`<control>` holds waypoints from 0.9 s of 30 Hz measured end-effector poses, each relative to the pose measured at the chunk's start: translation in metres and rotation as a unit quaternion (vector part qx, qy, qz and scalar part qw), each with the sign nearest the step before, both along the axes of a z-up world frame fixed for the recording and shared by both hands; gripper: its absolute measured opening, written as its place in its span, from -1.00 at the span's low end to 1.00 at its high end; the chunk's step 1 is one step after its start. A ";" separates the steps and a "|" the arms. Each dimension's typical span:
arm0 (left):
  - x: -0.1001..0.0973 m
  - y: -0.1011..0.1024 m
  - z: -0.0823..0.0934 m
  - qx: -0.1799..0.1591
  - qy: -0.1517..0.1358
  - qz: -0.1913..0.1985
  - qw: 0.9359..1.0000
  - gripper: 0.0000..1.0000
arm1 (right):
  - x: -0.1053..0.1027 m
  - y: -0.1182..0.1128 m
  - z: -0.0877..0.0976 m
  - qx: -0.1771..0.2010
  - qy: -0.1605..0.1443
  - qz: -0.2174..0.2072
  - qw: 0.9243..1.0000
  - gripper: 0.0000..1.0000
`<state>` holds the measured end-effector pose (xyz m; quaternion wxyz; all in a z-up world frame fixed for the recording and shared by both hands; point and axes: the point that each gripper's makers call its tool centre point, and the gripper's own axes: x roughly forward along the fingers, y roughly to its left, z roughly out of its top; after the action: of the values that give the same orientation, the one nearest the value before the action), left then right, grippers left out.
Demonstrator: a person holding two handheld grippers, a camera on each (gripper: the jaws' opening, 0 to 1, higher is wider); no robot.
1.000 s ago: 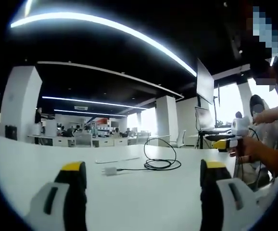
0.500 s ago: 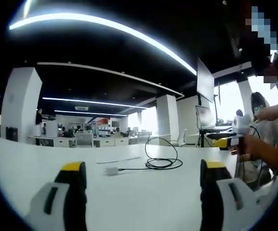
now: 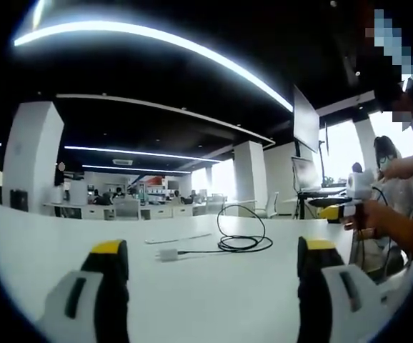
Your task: Plug the desk Type‑C cable into the charger adapter.
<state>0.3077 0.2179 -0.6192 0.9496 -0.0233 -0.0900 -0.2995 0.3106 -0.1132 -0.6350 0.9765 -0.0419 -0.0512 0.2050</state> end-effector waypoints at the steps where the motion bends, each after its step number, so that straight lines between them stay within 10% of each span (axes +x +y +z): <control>1: 0.000 0.000 0.000 0.000 0.000 0.000 1.000 0.99 | 0.000 0.000 0.000 0.000 0.000 0.000 1.000 1.00; 27: 0.000 -0.001 -0.002 -0.001 0.000 0.001 1.000 0.99 | 0.000 -0.002 -0.003 0.005 -0.001 0.000 1.000 1.00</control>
<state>0.3076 0.2167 -0.6211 0.9499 -0.0241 -0.0902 -0.2982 0.3110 -0.1155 -0.6376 0.9768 -0.0369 -0.0529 0.2044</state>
